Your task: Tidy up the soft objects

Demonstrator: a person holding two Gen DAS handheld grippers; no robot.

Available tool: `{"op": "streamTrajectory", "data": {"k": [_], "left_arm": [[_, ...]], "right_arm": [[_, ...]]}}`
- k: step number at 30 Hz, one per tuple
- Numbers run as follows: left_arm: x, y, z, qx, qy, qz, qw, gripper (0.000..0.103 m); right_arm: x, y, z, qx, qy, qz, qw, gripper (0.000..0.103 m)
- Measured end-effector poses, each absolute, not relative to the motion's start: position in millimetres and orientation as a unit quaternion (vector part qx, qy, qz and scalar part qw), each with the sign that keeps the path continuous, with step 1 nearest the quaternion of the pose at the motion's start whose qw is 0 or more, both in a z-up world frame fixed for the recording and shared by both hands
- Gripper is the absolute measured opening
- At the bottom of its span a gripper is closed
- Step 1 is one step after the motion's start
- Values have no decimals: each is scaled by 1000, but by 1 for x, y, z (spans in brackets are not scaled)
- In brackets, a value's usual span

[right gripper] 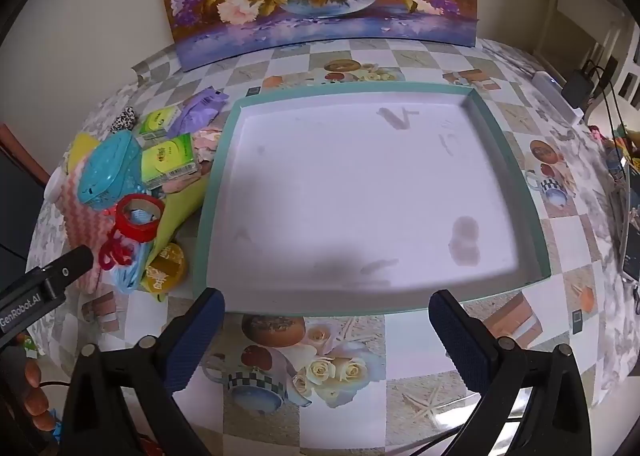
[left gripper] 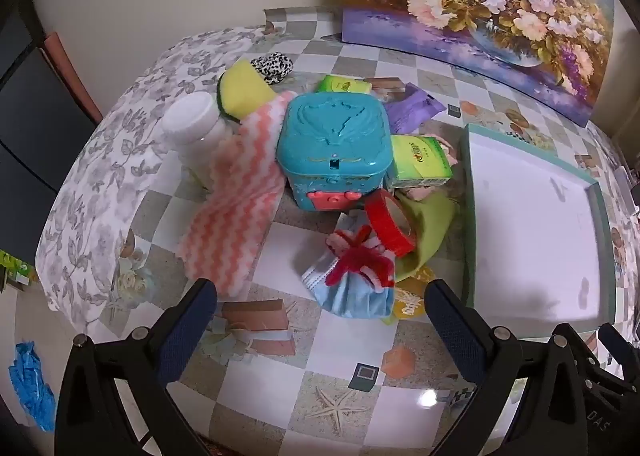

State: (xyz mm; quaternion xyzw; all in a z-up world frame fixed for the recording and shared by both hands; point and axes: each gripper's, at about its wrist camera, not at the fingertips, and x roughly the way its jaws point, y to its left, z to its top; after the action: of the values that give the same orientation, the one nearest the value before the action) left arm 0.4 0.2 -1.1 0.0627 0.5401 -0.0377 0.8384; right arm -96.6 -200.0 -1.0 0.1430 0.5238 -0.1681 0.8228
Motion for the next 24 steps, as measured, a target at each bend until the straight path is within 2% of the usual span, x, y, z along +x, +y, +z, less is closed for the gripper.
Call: {"op": "streamTrajectory", "data": {"k": [24], "left_arm": [[3, 5, -14, 76, 572, -22, 816, 103]], "right_arm": [[-96, -199, -3, 132, 532, -175, 818, 103]]}}
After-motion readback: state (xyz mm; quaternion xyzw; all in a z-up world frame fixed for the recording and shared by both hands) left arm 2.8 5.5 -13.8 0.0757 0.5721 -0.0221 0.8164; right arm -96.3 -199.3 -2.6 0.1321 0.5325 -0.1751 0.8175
